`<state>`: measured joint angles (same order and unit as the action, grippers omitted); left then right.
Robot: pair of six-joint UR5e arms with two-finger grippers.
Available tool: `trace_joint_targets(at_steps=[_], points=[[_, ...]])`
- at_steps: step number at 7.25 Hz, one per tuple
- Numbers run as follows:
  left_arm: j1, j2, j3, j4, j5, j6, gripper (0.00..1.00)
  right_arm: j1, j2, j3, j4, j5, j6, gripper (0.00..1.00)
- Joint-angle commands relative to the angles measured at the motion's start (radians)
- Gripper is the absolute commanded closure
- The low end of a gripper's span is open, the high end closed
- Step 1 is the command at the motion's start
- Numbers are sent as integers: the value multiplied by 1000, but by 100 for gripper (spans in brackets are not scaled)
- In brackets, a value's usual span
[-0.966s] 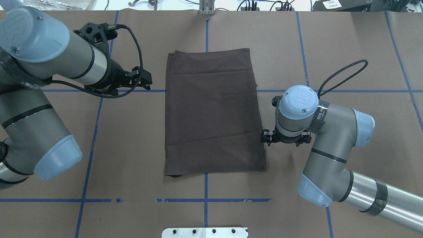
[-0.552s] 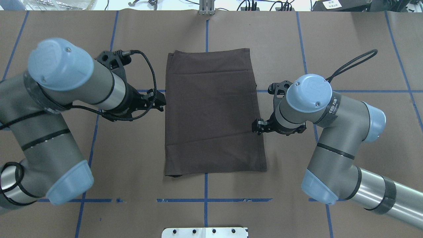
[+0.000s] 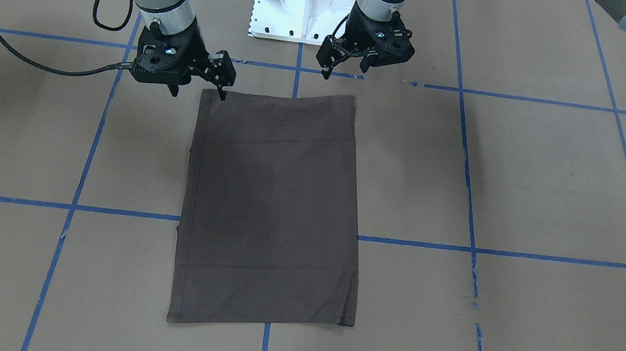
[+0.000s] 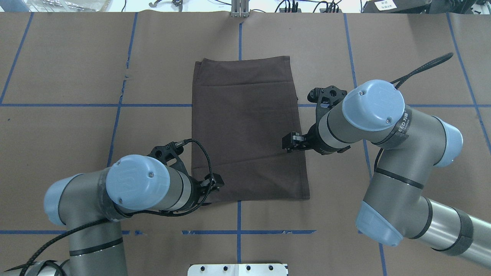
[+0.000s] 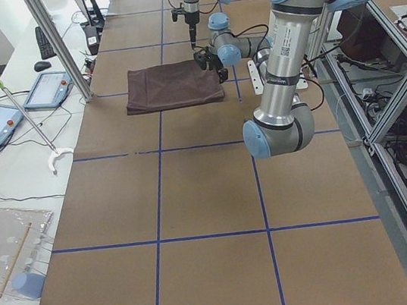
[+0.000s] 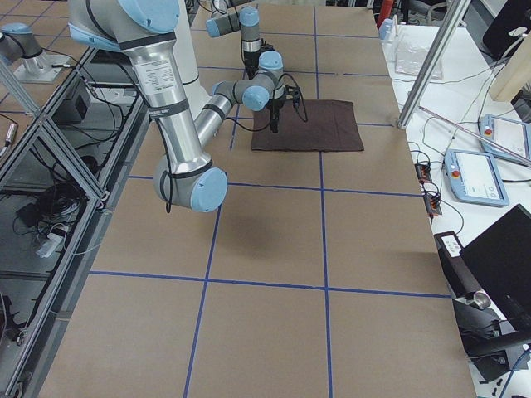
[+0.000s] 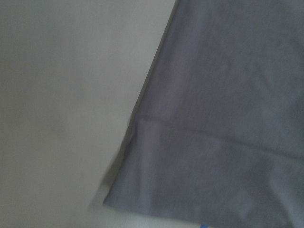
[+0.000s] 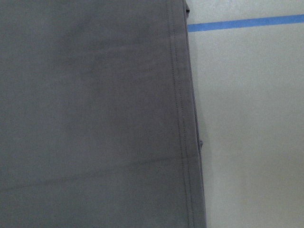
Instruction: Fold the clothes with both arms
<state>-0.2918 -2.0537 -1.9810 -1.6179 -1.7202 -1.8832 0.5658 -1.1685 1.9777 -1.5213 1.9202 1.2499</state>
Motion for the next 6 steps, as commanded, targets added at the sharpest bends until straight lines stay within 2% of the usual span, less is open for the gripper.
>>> trace_joint_targets(at_steps=[1, 6], points=[[31, -5, 71, 0, 60, -33, 0, -3, 6, 1, 1, -1, 3, 0], [33, -11, 132, -2, 83, -34, 6, -3, 6, -3, 1, -4, 5, 0]])
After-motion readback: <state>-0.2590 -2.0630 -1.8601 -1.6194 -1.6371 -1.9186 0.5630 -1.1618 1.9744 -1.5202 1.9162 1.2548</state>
